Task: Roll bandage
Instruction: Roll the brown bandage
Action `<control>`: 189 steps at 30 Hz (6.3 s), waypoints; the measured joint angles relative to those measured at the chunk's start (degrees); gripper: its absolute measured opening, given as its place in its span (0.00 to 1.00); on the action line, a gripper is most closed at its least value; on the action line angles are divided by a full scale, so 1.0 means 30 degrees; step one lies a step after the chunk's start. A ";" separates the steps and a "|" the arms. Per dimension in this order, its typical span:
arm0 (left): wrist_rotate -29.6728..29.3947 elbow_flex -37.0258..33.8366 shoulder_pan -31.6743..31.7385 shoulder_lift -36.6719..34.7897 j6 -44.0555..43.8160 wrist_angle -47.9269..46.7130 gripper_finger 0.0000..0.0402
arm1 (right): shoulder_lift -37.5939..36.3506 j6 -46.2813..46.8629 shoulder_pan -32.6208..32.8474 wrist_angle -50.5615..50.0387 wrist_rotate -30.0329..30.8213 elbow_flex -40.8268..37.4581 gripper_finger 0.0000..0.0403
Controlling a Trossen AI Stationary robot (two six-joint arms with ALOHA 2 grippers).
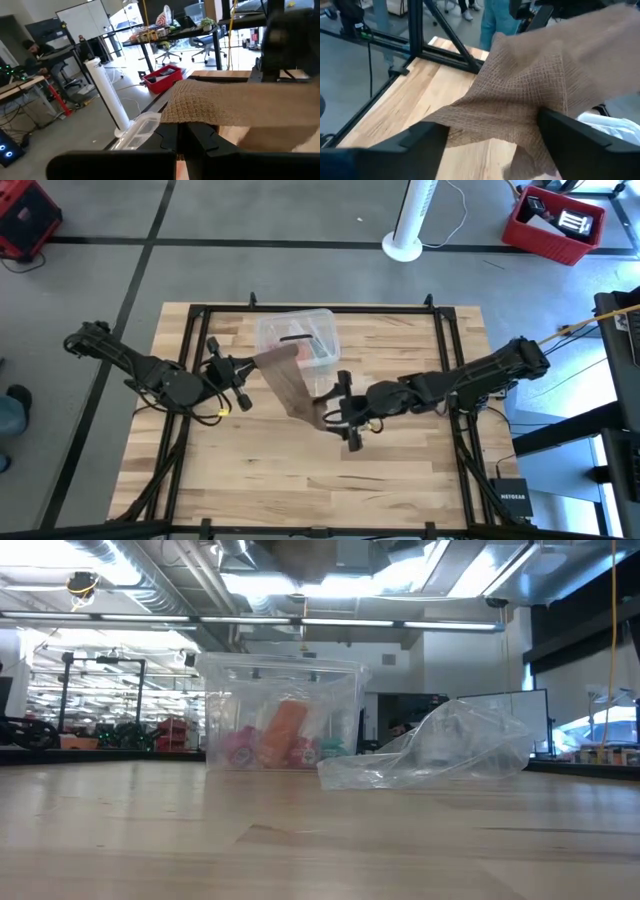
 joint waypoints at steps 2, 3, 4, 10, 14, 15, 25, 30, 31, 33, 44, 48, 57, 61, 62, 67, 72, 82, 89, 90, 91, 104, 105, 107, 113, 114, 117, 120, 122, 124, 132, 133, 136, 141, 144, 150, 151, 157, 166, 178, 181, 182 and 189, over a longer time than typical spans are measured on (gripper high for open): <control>0.0514 0.0000 0.0009 0.0001 0.0000 0.0019 0.00 | -0.0071 0.0000 0.0007 -0.1568 0.0015 0.0960 0.80; 0.0743 0.0000 -0.0019 0.0001 0.0032 0.0009 0.00 | -0.0093 0.0007 0.0007 -0.2672 0.0007 0.1359 0.81; 0.0999 0.0000 -0.0080 0.0007 0.0101 0.0015 0.00 | -0.0127 0.0082 -0.0003 -0.3984 0.0007 0.1743 0.82; 0.1324 0.0000 -0.0225 0.0087 0.0934 0.0187 0.00 | -0.1264 0.1275 -0.0022 -0.8939 0.0527 0.2954 0.80; 0.1021 0.0000 0.0027 0.0089 0.1815 0.0445 0.00 | -0.1514 0.2795 -0.0029 -0.8132 -0.1794 0.2164 0.78; 0.0701 0.0000 0.0177 0.0089 0.1830 0.0440 0.00 | -0.1464 0.2994 0.0007 -0.7022 -0.2558 0.1823 0.77; 0.1044 0.0000 0.1825 0.0152 0.2000 0.0611 0.00 | -0.0428 0.3067 -0.0197 -0.2049 -0.2820 -0.0147 0.80; 0.1313 0.0000 0.1840 0.0183 0.2459 0.0518 0.00 | -0.0577 0.3669 -0.0381 -0.4953 -0.3156 0.1103 0.88; 0.1395 0.0000 0.1779 0.0183 0.2643 0.0450 0.00 | -0.0629 0.3796 -0.0393 -0.5298 -0.3207 0.1394 0.89; 0.1535 0.0000 0.1653 0.0183 0.2760 0.0142 0.00 | -0.0647 0.3810 -0.0387 -0.6142 -0.3342 0.1801 0.89; 0.3696 0.0007 0.1711 0.0262 0.3300 -0.1441 0.00 | -0.0217 0.4067 -0.0436 -0.9113 -0.3302 0.1915 0.89; 0.5277 0.0007 0.1699 0.0264 0.3245 -0.1650 0.00 | -0.0224 0.4235 -0.0786 -1.1586 -0.6492 0.2643 0.89; 0.4949 0.0007 0.2238 0.0271 0.2544 -0.2530 0.00 | -0.0352 0.3349 -0.0994 -0.6655 -0.5288 0.3859 0.89; 0.2293 0.0007 0.2018 0.0278 0.2520 -0.2495 0.00 | -0.0421 0.3139 -0.0985 -0.8593 -0.4948 0.3902 0.89; 0.1331 0.0007 0.1953 0.0278 0.2629 -0.2393 0.00 | -0.0423 0.3191 -0.1003 -0.8812 -0.4608 0.3801 0.89; 0.0896 0.0007 0.1838 0.0271 0.2972 -0.1134 0.00 | -0.0428 0.3359 -0.1005 -0.8602 -0.3428 0.2174 0.89; 0.3518 0.0007 0.1161 0.0341 0.3971 0.1314 0.00 | -0.0509 0.2266 -0.1676 -0.4264 -0.2586 -0.0743 0.89; 0.3973 0.0007 -0.0225 0.0963 0.5835 0.4404 0.00 | 0.0217 0.3137 -0.3302 1.5105 -0.2528 -0.7805 0.89; 0.4413 0.0007 -0.0166 0.0948 0.5909 0.4997 0.00 | 0.1587 0.2544 -0.3249 1.6323 -0.3322 -0.6623 0.89; 0.4694 0.0007 -0.0166 0.0948 0.5916 0.4985 0.00 | 0.1728 0.2188 -0.3249 1.6285 -0.3150 -0.6395 0.87; 0.5018 0.0007 -0.0166 0.0948 0.5916 0.4923 0.00 | 0.1839 0.1737 -0.3249 1.6232 -0.2903 -0.6190 0.86; 0.5298 0.0007 -0.0192 0.0937 0.5961 0.4792 0.00 | 0.1878 0.1515 -0.3235 1.6062 -0.3487 -0.4766 0.32; 0.5278 0.0007 -0.0188 0.0941 0.5977 0.4749 0.00 | 0.1768 0.1515 -0.3234 1.5957 -0.3490 -0.4766 0.24; 0.5156 0.0007 -0.0181 0.0941 0.5991 0.4679 0.00 | 0.1414 0.1510 -0.3157 1.5662 -0.3504 -0.4766 0.09; 0.4361 0.0007 -0.0210 0.0941 0.6797 0.4596 0.00 | 0.0206 0.1700 -0.2790 1.4508 -0.3524 -0.4751 0.04; 0.4352 0.0007 -0.0210 0.0941 0.6910 0.4603 0.00 | 0.0051 0.1679 -0.2710 1.4288 -0.3538 -0.4751 0.03; 0.4348 0.0007 -0.0210 0.0941 0.7295 0.4578 0.00 | -0.0236 0.1450 -0.2465 1.3672 -0.3443 -0.4751 0.02; 0.4354 0.0007 -0.0332 0.0941 0.7337 0.4330 0.00 | -0.0637 0.1408 -0.1995 1.3102 -0.2682 -0.4759 0.03; 0.4358 0.0007 -0.0534 0.0934 0.7344 0.4158 0.00 | -0.1114 0.1128 -0.1636 1.2885 -0.2439 -0.4754 0.01; 0.4415 0.0007 -0.0671 0.0924 0.7424 0.4208 0.00 | -0.1377 0.0903 -0.1439 1.2984 -0.2390 -0.4737 0.01; 0.4618 0.0007 -0.0465 0.1115 0.8372 0.6580 0.00 | -0.0206 0.1451 -0.1508 1.3364 -0.2310 -0.4744 0.02; 0.4653 0.0007 -0.0423 0.1199 0.8530 0.6898 0.00 | -0.0018 0.1528 -0.1487 1.3621 -0.2316 -0.4751 0.03; 0.4931 0.0007 -0.0151 0.1427 0.8903 0.7851 0.00 | 0.0440 0.1739 -0.1479 1.4262 -0.2463 -0.4751 0.06; 0.4916 0.0003 -0.0050 0.1683 0.9046 0.8631 0.00 | 0.0869 0.2149 -0.1515 1.3485 -0.1855 -0.4766 0.13; 0.4939 0.0000 -0.0079 0.1687 0.9050 0.9345 0.00 | 0.0861 0.2333 -0.1630 1.3120 -0.1836 -0.4759 0.23; 0.5709 -0.0007 -0.0211 0.1684 0.9253 1.0299 0.00 | 0.0379 0.1521 -0.1661 1.1026 -0.1045 -0.4759 0.50; 0.5709 -0.0007 -0.0225 0.1670 0.9248 1.0246 0.00 | 0.0058 0.1237 -0.1650 1.0412 -0.0793 -0.4759 0.55; 0.5716 -0.0007 -0.0325 0.1661 0.9342 1.0289 0.00 | -0.2432 0.0361 -0.1625 0.7189 0.0040 -0.4759 0.71; 0.5775 -0.0007 -0.0290 0.1641 0.9399 1.0263 0.00 | -0.3096 0.0408 -0.1632 0.5779 0.0285 -0.4759 0.74; 0.5775 -0.0007 -0.0297 0.1641 0.9544 1.0638 0.00 | -0.0929 0.0554 -0.1632 0.7206 -0.1056 -0.4766 0.74; 0.5884 -0.0004 -0.0297 0.1641 0.9455 1.0638 0.00 | -0.0220 0.0399 -0.1763 0.8388 -0.0366 -0.4766 0.74; 0.5952 0.0000 -0.0297 0.1641 0.9385 1.0646 0.00 | -0.0111 0.0367 -0.1795 0.8583 -0.0059 -0.4766 0.74; 0.5488 0.0000 -0.0834 0.1641 0.9967 1.0572 0.00 | -0.1397 0.0422 -0.1864 0.6876 -0.0746 -0.4773 0.74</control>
